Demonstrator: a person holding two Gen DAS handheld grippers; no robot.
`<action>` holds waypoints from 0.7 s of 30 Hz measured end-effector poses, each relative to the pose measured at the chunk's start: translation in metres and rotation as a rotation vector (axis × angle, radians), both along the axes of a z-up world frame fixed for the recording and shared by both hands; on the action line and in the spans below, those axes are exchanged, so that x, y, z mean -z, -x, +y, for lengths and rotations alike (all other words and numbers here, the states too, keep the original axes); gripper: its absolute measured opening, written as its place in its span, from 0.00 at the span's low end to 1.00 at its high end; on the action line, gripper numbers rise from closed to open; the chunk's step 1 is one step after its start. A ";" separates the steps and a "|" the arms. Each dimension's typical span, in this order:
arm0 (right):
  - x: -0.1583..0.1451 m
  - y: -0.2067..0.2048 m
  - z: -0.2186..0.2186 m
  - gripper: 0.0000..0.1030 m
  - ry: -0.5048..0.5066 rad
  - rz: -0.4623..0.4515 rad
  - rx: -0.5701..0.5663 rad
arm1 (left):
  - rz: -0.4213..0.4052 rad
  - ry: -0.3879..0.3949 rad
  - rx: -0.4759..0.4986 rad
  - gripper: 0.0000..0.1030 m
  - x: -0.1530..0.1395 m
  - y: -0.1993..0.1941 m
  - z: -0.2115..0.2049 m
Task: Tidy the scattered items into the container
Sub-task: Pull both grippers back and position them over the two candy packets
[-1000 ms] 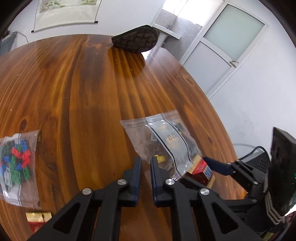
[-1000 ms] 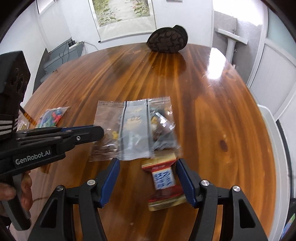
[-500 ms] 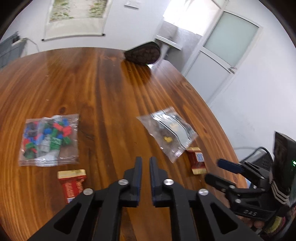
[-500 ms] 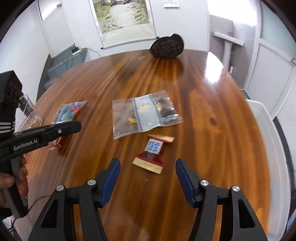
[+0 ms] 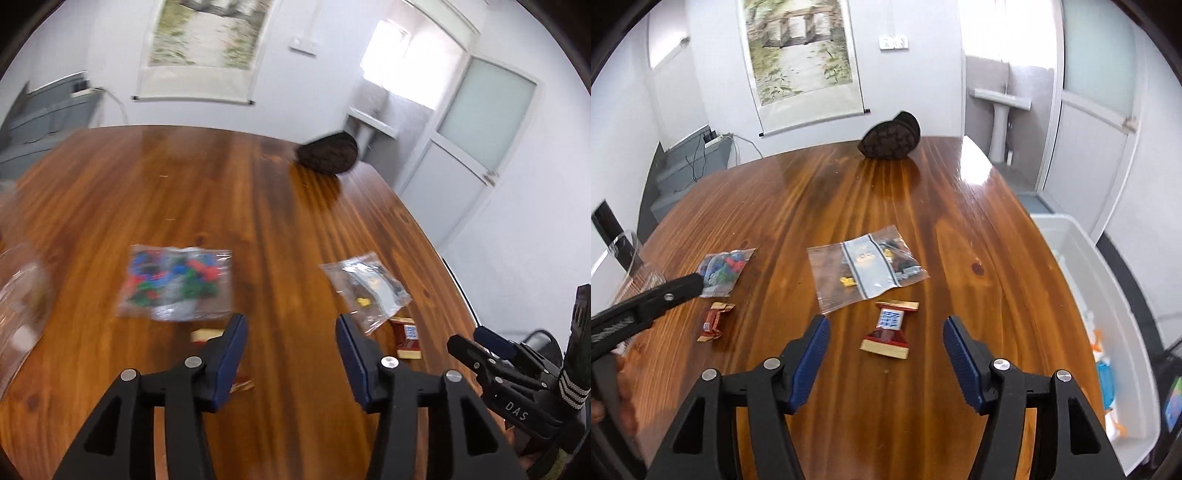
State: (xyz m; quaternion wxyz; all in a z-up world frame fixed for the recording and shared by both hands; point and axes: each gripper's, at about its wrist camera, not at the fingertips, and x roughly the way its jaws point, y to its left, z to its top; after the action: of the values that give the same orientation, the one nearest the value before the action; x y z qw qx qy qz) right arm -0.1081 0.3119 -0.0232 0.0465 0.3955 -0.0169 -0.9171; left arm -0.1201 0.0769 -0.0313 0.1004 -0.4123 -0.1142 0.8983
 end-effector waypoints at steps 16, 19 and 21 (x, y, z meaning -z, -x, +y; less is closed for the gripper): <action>-0.018 -0.034 -0.043 0.67 -0.028 0.055 0.071 | 0.074 0.072 -0.134 0.53 -0.022 -0.061 -0.062; -0.017 -0.040 -0.052 0.67 -0.044 0.054 0.088 | 0.082 0.104 -0.125 0.53 -0.024 -0.069 -0.065; -0.018 -0.044 -0.060 0.67 -0.060 0.062 0.103 | 0.085 0.121 -0.119 0.53 -0.025 -0.075 -0.068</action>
State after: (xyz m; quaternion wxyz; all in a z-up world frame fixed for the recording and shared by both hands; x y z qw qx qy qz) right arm -0.0638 0.2519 -0.0054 -0.0119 0.3669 -0.0085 -0.9302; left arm -0.0453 0.0090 -0.0061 0.0266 -0.3715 -0.0796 0.9246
